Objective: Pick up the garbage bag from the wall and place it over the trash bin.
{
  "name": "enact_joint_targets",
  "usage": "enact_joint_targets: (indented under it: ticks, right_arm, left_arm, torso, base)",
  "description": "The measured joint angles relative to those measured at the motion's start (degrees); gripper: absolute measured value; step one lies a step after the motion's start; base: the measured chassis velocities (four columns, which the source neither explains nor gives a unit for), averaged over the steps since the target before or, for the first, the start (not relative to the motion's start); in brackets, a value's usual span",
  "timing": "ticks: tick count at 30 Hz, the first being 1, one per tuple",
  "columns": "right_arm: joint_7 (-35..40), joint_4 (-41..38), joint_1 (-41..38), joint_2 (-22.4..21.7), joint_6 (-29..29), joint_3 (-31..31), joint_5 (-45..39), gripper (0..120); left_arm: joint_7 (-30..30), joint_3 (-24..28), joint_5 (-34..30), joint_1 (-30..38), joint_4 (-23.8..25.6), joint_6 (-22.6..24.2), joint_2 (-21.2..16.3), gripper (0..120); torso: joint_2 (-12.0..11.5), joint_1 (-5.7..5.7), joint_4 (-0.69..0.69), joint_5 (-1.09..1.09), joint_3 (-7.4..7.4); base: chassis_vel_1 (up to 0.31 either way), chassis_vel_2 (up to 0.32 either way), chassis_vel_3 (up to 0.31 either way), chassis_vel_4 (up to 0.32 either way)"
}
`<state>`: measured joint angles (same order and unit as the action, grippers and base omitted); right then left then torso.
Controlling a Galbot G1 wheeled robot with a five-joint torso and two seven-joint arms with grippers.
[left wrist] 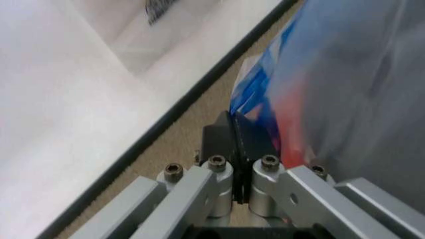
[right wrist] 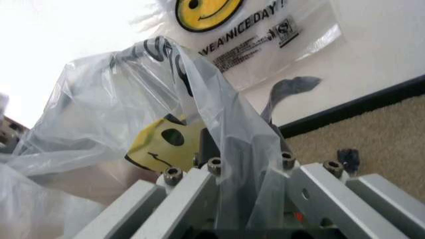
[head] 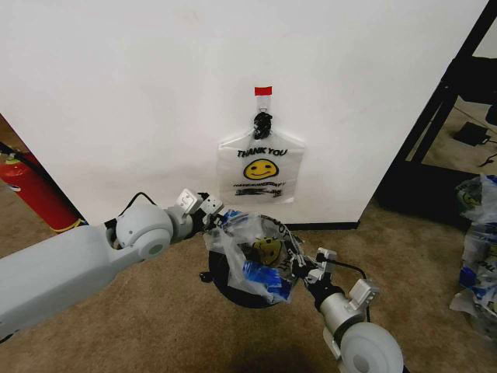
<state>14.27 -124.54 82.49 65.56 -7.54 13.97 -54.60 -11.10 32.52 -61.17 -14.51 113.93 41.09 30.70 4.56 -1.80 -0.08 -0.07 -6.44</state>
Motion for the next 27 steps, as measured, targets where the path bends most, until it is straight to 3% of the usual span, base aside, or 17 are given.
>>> enact_joint_targets:
  ticks: [10, 20, 27]
  right_arm:
    - [1.89, 0.44, -0.91, 0.35, 0.53, 0.71, -0.96, 1]
    - [4.58, 0.77, -1.90, 0.65, 0.94, 0.73, -0.87, 1]
    - [5.16, 1.00, -1.90, 0.74, 0.88, 0.72, -0.62, 1]
  left_arm:
    - [0.12, -2.42, -0.60, -4.56, 1.76, -0.35, -1.82, 0]
    - [-5.69, -5.81, -6.85, -9.86, 5.02, 0.55, -2.23, 0]
    - [-7.46, -7.07, -7.16, -10.14, 6.52, -0.32, -2.34, 25]
  torso:
    - [0.00, 0.00, 0.00, 0.02, 0.00]
    - [0.00, -0.01, 0.00, 0.03, 0.00]
    - [0.00, -0.01, 0.00, 0.00, 0.00]
  base:
    - [0.000, 0.000, 0.000, 0.000]
    - [0.000, 0.000, 0.000, 0.000]
    - [0.000, 0.000, 0.000, 0.000]
